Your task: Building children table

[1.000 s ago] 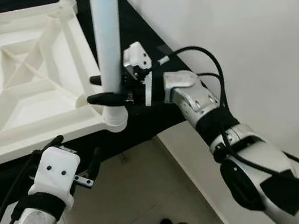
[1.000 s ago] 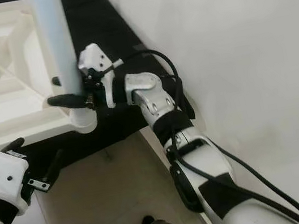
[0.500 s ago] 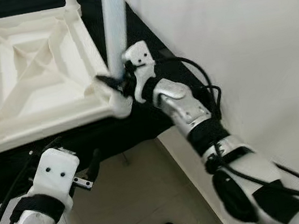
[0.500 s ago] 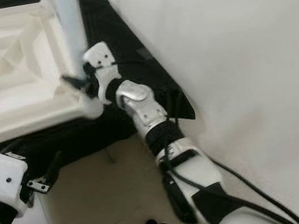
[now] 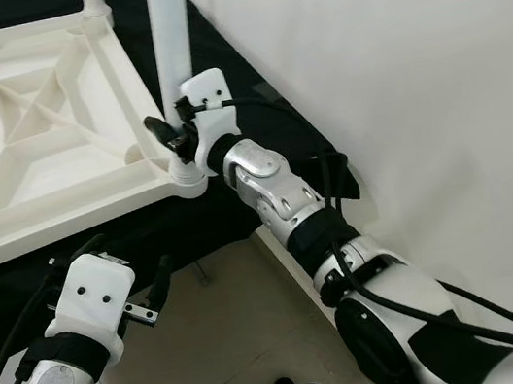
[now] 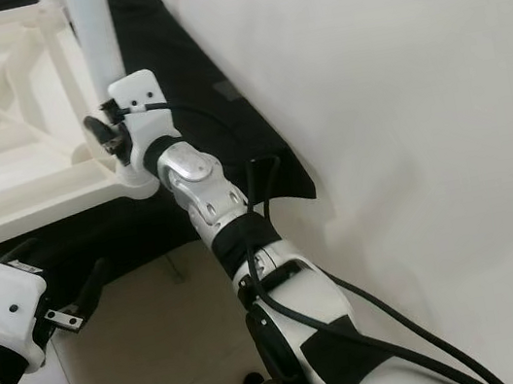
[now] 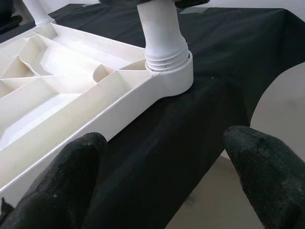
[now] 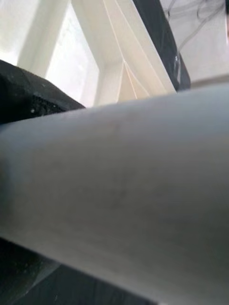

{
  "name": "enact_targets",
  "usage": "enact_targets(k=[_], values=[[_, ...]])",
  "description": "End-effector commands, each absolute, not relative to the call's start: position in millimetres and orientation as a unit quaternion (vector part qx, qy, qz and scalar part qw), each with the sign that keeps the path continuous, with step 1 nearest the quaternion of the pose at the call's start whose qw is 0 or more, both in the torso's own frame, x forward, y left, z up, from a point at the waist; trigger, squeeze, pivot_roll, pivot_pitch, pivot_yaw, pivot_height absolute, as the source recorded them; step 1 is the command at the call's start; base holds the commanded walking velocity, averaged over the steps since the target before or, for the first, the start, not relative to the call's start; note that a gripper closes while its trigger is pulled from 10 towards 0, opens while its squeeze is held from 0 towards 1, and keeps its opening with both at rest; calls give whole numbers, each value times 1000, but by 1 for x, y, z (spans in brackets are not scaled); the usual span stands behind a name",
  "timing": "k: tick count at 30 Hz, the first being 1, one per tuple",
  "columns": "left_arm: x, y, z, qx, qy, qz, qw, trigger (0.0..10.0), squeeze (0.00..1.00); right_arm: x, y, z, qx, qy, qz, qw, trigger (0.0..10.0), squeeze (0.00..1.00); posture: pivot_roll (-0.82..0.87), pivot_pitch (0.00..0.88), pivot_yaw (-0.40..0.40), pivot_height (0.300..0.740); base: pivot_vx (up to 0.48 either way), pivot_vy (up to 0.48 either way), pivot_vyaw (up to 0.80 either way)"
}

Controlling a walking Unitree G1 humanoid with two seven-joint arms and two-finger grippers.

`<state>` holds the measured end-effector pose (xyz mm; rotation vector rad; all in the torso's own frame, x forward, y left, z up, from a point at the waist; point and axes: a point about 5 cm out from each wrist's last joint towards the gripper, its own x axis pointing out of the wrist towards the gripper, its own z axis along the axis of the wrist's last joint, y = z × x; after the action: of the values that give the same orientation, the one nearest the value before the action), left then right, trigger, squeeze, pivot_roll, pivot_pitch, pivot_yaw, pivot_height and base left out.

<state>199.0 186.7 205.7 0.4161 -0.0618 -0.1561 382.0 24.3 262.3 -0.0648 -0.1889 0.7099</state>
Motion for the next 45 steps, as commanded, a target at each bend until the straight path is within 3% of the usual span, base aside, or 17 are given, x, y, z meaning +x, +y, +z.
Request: enact_targets(k=[1, 10, 11, 12, 13, 15, 20, 22, 23, 26, 32, 37, 39, 40, 41, 42, 45], values=[[198, 185, 202, 201, -22, -80, 976, 10000, 0, 379, 29, 248, -24, -60, 377, 924, 10000, 1000, 196, 301, -178, 740, 0, 0, 0], [197, 184, 202, 200, -22, -80, 976, 10000, 0, 369, 34, 263, -15, -99, 476, 874, 10000, 1000, 190, 304, -179, 740, 0, 0, 0], [198, 184, 202, 200, -22, -81, 976, 10000, 0, 362, 34, 265, -35, -114, 538, 835, 10000, 0, 189, 302, -180, 740, 0, 0, 0], [197, 184, 201, 201, -21, -81, 976, 10000, 0, 358, 31, 262, -64, -120, 593, 794, 10000, 0, 194, 303, -180, 740, 0, 0, 0], [197, 184, 201, 201, -21, -81, 976, 10000, 0, 358, 31, 262, -64, -120, 593, 794, 10000, 0, 194, 303, -180, 740, 0, 0, 0], [197, 185, 201, 203, -20, -80, 976, 10000, 0, 354, 26, 258, -99, -115, 654, 741, 10000, 0, 200, 306, -180, 740, 0, 0, 0], [195, 186, 201, 205, -17, -80, 975, 10000, 0, 354, 22, 260, -88, -100, 698, 704, 10000, 0, 202, 308, -175, 740, 0, 0, 0], [195, 186, 201, 204, -16, -81, 975, 10000, 0, 354, 21, 261, -83, -96, 705, 698, 9255, 0, 207, 310, -173, 740, 0, 0, 0], [194, 186, 201, 204, -16, -83, 975, 10000, 0, 354, 20, 262, -74, -90, 713, 691, 0, 0, 216, 314, -169, 740, 0, 0, 0], [193, 186, 202, 203, -16, -86, 975, 10000, 0, 354, 14, 261, -66, -79, 730, 676, 0, 0, 232, 324, -162, 740, 0, 0, 0], [191, 187, 202, 203, -14, -88, 975, 10000, 0, 362, 1, 254, -86, -72, 695, 710, 0, 0, 231, 332, -160, 740, 0, 0, 0], [190, 186, 202, 203, -12, -91, 975, 10000, 0, 374, -20, 235, -99, -47, 620, 777, 0, 0, 220, 336, -159, 740, 0, 0, 0], [190, 185, 201, 202, -12, -94, 975, 10000, 0, 378, -28, 220, -96, -26, 570, 816, 0, 0, 217, 338, -162, 740, 0, 0, 0], [190, 185, 201, 203, -11, -95, 975, 10000, 0, 380, -31, 201, -100, 6, 504, 858, 0, 0, 216, 339, -162, 740, 0, 0, 0], [190, 185, 201, 203, -11, -95, 975, 10000, 0, 380, -31, 201, -100, 6, 504, 858, 0, 0, 216, 339, -162, 740, 0, 0, 0], [190, 186, 201, 203, -10, -96, 974, 10000, 0, 390, -44, 188, -86, 42, 341, 935, 0, 0, 202, 343, -158, 740, 0, 0, 0], [190, 186, 201, 205, -9, -99, 974, 10000, 0, 372, -41, 165, -67, 48, 258, 963, 0, 0, 220, 347, -156, 740, 0, 0, 0]])
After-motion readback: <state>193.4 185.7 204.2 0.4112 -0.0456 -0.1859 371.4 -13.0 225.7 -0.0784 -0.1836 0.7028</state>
